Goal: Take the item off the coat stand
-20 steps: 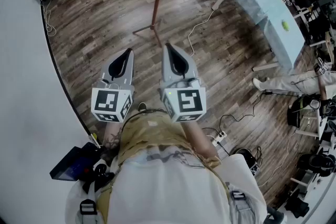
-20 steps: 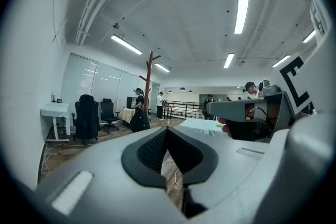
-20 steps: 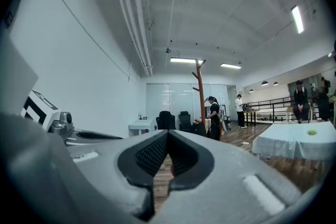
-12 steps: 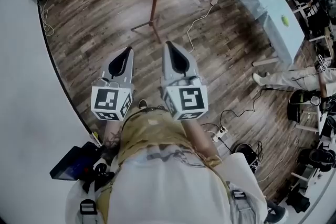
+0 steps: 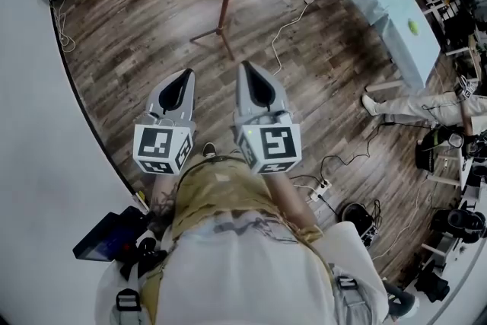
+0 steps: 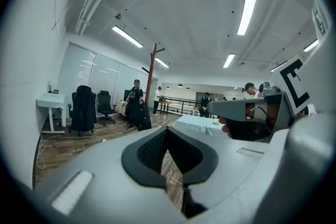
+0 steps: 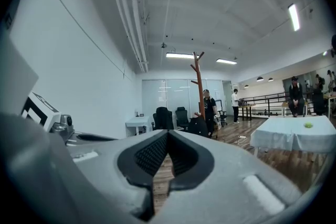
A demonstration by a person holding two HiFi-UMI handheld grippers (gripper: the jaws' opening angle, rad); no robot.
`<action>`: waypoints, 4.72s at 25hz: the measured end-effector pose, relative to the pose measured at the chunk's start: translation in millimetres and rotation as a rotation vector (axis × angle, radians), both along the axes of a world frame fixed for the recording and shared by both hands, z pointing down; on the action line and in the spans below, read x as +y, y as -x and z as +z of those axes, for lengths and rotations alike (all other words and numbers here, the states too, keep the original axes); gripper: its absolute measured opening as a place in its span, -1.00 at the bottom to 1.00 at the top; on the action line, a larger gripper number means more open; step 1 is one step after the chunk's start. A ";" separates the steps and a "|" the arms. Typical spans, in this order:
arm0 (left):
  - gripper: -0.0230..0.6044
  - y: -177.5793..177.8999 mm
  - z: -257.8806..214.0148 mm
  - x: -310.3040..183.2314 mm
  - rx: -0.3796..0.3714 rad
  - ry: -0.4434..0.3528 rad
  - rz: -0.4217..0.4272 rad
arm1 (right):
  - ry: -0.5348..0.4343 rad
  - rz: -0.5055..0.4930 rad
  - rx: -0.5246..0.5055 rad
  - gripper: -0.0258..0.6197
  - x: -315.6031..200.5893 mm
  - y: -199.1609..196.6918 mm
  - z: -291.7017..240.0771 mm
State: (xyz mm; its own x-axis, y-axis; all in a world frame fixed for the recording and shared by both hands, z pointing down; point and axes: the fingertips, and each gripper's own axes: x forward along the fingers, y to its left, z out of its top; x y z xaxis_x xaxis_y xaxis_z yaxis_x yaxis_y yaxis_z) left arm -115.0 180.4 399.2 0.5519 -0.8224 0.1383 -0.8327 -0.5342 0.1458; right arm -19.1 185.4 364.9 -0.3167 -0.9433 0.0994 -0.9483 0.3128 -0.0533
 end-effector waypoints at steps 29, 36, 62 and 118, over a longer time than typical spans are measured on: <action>-0.93 -53.8 -8.3 -174.8 -0.043 -0.043 -0.031 | -0.060 -0.128 -0.085 -0.92 -177.8 -38.3 -4.5; -0.93 -71.1 -15.8 -223.0 -0.033 -0.026 -0.058 | -0.012 -0.151 -0.094 -0.92 -229.4 -54.0 0.1; -0.93 -35.2 12.3 -366.9 -0.018 0.038 -0.031 | -0.011 -0.069 -0.070 -0.92 -376.4 -30.0 13.1; -0.90 -89.8 58.5 -492.8 -0.148 0.168 0.259 | 0.089 0.054 0.042 -0.92 -480.1 -105.5 34.8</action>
State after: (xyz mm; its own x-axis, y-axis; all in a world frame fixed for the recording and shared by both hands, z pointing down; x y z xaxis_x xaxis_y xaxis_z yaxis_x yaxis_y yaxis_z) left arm -25.1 -312.4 457.7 0.7029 -0.6168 0.3542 -0.6915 -0.7092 0.1372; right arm 86.4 -294.7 399.7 -0.2594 -0.9457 0.1958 -0.9657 0.2569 -0.0384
